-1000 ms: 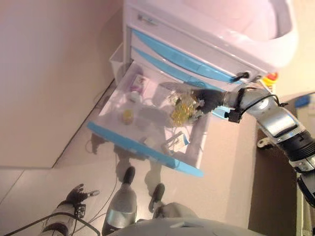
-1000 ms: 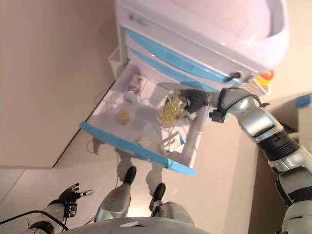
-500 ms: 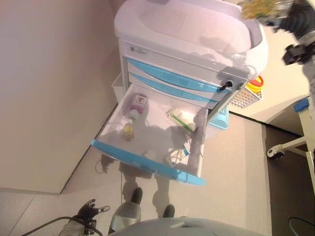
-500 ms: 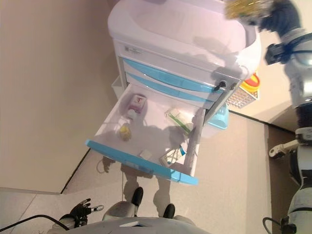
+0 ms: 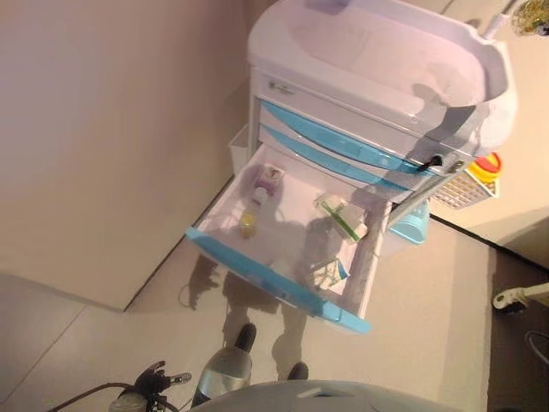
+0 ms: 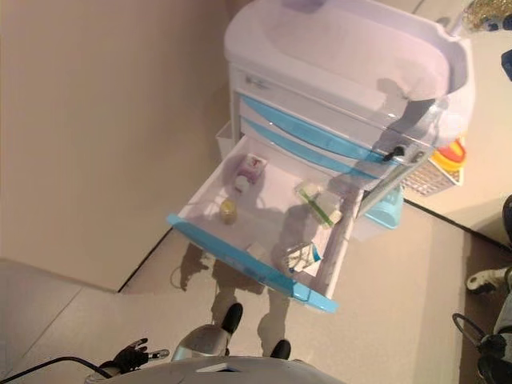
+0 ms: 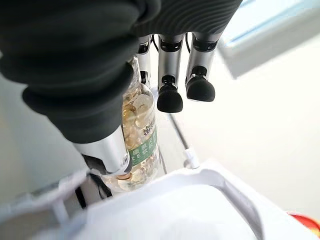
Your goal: Open the drawer and pick up the medicine
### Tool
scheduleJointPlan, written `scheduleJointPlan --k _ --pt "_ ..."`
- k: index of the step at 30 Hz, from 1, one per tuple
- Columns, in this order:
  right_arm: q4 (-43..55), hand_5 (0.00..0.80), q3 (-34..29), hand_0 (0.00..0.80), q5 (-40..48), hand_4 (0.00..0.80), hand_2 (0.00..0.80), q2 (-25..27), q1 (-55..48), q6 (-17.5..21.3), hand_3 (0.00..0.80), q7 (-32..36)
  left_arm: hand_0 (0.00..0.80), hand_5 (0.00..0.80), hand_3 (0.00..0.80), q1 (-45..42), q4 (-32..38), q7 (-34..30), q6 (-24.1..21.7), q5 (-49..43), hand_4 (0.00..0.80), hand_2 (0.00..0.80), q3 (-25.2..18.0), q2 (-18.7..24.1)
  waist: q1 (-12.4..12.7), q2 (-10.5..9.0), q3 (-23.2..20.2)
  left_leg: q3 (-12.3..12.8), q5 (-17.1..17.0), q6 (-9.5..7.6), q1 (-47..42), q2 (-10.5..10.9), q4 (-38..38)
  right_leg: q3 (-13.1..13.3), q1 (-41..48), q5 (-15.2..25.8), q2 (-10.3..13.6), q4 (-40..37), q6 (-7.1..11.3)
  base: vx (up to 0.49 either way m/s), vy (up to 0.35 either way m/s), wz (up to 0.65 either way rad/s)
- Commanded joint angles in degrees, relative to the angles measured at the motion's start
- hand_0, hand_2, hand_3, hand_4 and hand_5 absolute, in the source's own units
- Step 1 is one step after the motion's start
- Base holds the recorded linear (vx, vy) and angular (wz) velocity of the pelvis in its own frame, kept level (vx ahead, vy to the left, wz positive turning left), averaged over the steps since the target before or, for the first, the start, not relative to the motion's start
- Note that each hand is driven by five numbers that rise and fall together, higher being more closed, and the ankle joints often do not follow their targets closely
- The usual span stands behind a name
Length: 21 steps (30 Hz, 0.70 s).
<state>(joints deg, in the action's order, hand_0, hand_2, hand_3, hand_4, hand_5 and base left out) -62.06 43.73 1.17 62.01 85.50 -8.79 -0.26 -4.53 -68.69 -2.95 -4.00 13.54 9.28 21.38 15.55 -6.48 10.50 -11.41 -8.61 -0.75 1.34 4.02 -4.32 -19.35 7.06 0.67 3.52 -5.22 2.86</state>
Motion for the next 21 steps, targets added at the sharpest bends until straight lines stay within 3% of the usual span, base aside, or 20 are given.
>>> scheduleJointPlan --k 1,6,21 --pt "0.57 0.800 7.22 0.800 -6.34 0.800 0.800 2.05 11.18 -0.21 0.800 -0.16 0.000 0.000 0.000 -0.68 0.46 -0.15 -0.39 0.63 0.000 0.000 2.18 3.94 2.20 -1.33 0.30 0.72 8.70 -0.44 -1.97 1.76 0.06 -0.29 -2.40 -1.83 0.34 5.14 1.64 -0.050 0.002 0.18" --pt "-0.85 0.800 11.45 0.800 -10.36 0.800 0.800 0.92 13.24 -1.66 0.800 1.70 0.000 0.000 0.000 -0.09 3.04 -0.22 -0.79 2.34 0.000 0.000 2.55 4.14 3.36 -1.08 2.41 -0.15 8.10 -0.44 -0.35 1.71 0.27 -0.96 -3.52 -1.89 0.46 5.57 1.45 -0.058 -0.002 0.17" --pt "-6.15 0.800 13.51 0.800 -17.37 0.800 0.800 -1.42 11.22 -3.48 0.800 15.65 0.000 0.000 0.000 -0.81 6.14 -0.39 -1.37 4.33 0.000 0.000 1.68 5.50 5.56 -0.73 6.33 -1.71 6.81 -0.25 2.39 1.76 0.23 -1.93 -5.82 -1.75 0.48 5.87 1.03 -0.017 -0.009 0.04"
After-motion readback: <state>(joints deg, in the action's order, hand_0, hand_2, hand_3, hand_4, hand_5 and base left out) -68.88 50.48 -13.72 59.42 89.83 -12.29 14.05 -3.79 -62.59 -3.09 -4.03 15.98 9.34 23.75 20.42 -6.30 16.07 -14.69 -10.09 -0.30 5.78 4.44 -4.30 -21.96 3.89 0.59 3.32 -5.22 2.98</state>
